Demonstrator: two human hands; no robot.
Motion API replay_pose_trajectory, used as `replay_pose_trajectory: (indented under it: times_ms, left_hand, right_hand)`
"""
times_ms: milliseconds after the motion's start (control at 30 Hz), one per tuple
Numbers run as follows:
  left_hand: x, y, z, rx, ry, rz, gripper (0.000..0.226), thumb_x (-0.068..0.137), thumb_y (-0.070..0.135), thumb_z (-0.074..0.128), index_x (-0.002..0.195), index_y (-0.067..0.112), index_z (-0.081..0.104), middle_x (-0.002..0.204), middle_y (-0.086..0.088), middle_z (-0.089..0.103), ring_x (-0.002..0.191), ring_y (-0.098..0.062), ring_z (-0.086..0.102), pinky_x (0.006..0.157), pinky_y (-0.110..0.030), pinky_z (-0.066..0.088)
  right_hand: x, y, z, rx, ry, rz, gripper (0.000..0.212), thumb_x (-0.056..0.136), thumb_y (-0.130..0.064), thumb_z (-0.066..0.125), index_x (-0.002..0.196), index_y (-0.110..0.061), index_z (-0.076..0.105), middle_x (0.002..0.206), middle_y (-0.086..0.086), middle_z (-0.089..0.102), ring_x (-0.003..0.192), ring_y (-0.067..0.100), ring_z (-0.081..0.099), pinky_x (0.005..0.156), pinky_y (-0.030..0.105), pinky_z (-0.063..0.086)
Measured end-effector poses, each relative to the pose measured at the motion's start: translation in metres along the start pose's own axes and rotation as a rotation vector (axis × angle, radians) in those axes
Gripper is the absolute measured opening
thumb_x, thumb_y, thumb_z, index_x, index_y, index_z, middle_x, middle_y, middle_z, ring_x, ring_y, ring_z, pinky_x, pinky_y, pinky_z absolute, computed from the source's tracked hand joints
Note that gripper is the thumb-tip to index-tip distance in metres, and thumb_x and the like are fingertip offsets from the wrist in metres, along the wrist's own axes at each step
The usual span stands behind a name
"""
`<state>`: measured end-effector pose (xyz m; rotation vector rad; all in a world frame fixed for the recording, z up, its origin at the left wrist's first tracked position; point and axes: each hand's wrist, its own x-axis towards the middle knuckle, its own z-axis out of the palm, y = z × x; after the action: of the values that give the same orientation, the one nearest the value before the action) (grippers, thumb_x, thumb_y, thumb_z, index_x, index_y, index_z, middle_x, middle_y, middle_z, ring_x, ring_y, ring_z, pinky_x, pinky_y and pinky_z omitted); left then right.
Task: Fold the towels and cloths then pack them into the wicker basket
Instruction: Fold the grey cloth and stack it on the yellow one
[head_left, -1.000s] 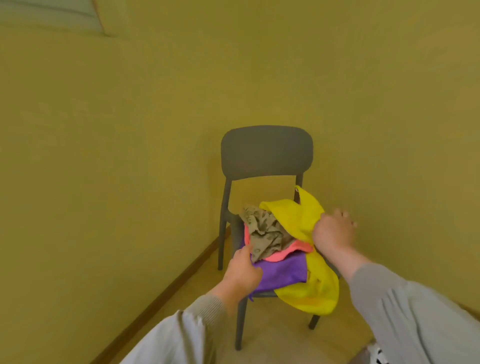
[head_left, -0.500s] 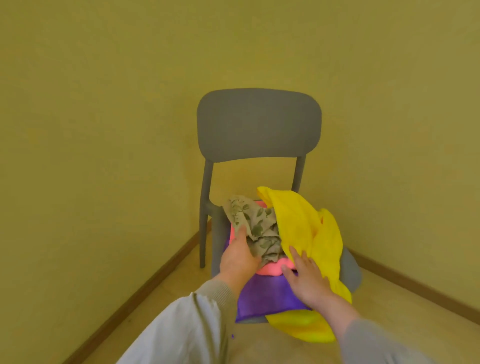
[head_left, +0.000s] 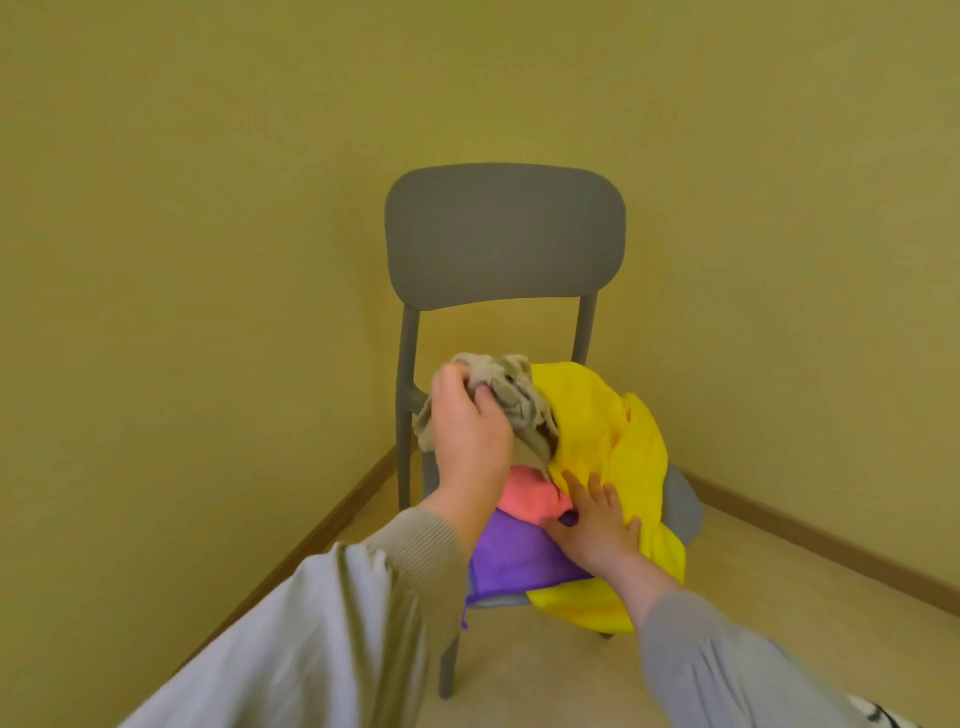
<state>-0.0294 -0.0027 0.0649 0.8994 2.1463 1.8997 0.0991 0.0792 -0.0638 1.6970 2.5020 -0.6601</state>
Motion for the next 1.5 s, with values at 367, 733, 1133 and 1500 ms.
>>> replay_pose_trajectory:
  times_ms: [367,733,1133,1500]
  left_hand:
    - [0.01,0.097,-0.053,0.081,-0.169,0.112,0.007,0.1,0.018,0.038,0.095,0.015,0.041,0.078,0.01,0.051,0.07,-0.004,0.048,0.06,-0.025,0.033]
    - [-0.063,0.203,-0.13,0.11,-0.325,0.049,0.009,0.093,0.016,0.049,0.097,0.019,0.057,0.084,0.006,0.06,0.068,-0.005,0.053,0.054,-0.021,0.039]
    - [-0.183,0.284,-0.216,-0.185,-0.489,-0.035,0.032,0.09,0.006,0.043,0.107,0.019,0.067,0.106,-0.002,0.067,0.104,-0.018,0.061,0.094,-0.038,0.05]
    - [-0.225,0.341,-0.175,0.086,-0.511,0.364,0.031,0.082,-0.002,0.056,0.1,0.016,0.072,0.089,0.002,0.069,0.086,-0.013,0.063,0.073,-0.02,0.045]
  right_hand:
    - [-0.045,-0.036,-0.05,0.587,0.183,-0.068,0.069,0.087,-0.003,0.056,0.148,-0.011,0.024,0.154,0.009,0.027,0.142,0.024,0.026,0.112,0.031,0.026]
    - [-0.202,-0.096,-0.198,0.96,0.423,-0.32,0.032,0.088,0.003,0.044,0.086,-0.023,0.062,0.084,-0.008,0.065,0.086,0.017,0.061,0.071,0.023,0.047]
    - [-0.39,-0.106,-0.24,0.998,0.549,-0.393,0.011,0.086,-0.004,0.061,0.077,-0.01,0.064,0.066,-0.005,0.059,0.061,0.006,0.049,0.048,0.007,0.037]
    - [-0.441,-0.033,-0.275,0.834,0.791,-0.212,0.026,0.083,0.0,0.052,0.064,-0.017,0.057,0.061,-0.005,0.057,0.064,0.017,0.049,0.046,0.015,0.031]
